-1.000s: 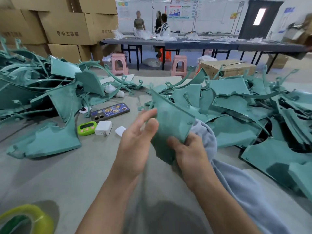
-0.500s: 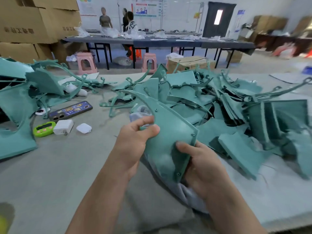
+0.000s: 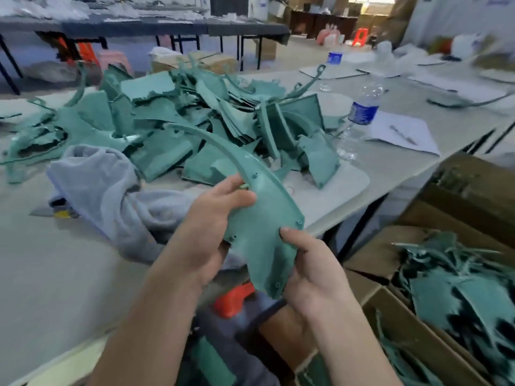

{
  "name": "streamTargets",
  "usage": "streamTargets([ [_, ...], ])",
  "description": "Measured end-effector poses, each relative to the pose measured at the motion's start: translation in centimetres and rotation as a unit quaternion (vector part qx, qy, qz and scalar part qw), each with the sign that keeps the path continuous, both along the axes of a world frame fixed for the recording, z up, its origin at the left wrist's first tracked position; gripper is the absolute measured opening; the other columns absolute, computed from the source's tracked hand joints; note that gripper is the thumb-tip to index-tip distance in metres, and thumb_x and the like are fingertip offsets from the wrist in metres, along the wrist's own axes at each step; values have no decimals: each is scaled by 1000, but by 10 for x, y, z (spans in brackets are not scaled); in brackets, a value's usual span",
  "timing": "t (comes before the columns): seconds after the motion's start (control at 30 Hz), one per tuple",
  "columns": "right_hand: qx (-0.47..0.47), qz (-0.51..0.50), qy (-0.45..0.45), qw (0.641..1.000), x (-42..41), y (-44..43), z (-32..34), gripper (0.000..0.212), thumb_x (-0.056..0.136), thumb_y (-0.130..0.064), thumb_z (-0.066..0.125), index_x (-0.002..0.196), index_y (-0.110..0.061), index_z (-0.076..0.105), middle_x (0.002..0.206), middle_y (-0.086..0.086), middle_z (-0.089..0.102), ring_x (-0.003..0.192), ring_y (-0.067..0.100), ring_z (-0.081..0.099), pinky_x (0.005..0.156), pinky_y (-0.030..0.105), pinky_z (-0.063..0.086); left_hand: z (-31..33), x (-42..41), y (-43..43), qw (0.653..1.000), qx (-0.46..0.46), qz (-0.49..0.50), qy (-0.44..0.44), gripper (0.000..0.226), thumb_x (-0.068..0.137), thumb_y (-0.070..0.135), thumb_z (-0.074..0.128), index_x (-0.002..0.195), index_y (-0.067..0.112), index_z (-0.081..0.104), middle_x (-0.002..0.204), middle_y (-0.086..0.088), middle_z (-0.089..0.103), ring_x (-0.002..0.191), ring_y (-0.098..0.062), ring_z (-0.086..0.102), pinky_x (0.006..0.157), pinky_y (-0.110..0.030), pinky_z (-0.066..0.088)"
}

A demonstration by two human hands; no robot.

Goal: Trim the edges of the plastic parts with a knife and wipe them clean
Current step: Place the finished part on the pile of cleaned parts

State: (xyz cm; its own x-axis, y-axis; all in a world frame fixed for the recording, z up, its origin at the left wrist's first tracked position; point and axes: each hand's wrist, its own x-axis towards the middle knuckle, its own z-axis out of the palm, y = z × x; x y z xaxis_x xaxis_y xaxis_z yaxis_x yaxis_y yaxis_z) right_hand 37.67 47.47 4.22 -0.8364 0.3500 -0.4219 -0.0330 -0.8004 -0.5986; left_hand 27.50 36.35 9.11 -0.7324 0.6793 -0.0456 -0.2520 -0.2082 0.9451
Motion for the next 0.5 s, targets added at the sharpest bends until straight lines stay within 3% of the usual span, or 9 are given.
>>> streamTargets([
  [0.07,-21,-43,-19,999,32,16,-13,42,83,-17,62,121,-2,72,118,21,73,95,36,76,70,43,63,-10,29,27,999,-24,-31,-7,33,90,-6,55,118,6,69,111,-22,73,93,-34,69,82,-42,60],
  [0.17,-67,-136,-44,987,83,38,-40,41,100,-29,50,114,0,75,115,23,74,88,38,76,65,43,62,-37,75,61,991,-79,-111,8,39,90,-14,52,119,6,69,109,-13,76,88,-25,71,73,-31,58],
  [0.3,-76,-241,-133,958,152,52,-91,44,104,-40,50,118,-4,73,116,22,73,103,40,72,89,48,57,-93,138,96,964,-137,-226,-11,35,90,-16,53,111,6,72,106,-13,77,88,-17,75,71,-23,58],
  [0.4,-106,-288,-209,929,194,50,-138,44,104,-41,51,122,-5,70,114,22,74,110,40,68,104,53,50,-143,178,111,936,-181,-291,-74,29,95,-5,55,113,8,73,111,-17,75,99,-28,73,88,-40,58],
  [0.43,-131,-299,-221,919,206,48,-154,45,105,-40,49,123,-4,70,114,23,74,109,39,67,102,52,50,-159,188,114,925,-208,-303,-92,27,97,4,57,116,15,73,114,-12,75,106,-29,71,98,-47,54],
  [0.5,-182,-313,-234,903,227,46,-184,48,107,-40,45,127,-3,67,120,25,71,111,40,64,99,49,49,-186,205,114,904,-261,-317,-117,28,99,23,58,125,31,67,120,1,73,115,-22,67,101,-46,50],
])
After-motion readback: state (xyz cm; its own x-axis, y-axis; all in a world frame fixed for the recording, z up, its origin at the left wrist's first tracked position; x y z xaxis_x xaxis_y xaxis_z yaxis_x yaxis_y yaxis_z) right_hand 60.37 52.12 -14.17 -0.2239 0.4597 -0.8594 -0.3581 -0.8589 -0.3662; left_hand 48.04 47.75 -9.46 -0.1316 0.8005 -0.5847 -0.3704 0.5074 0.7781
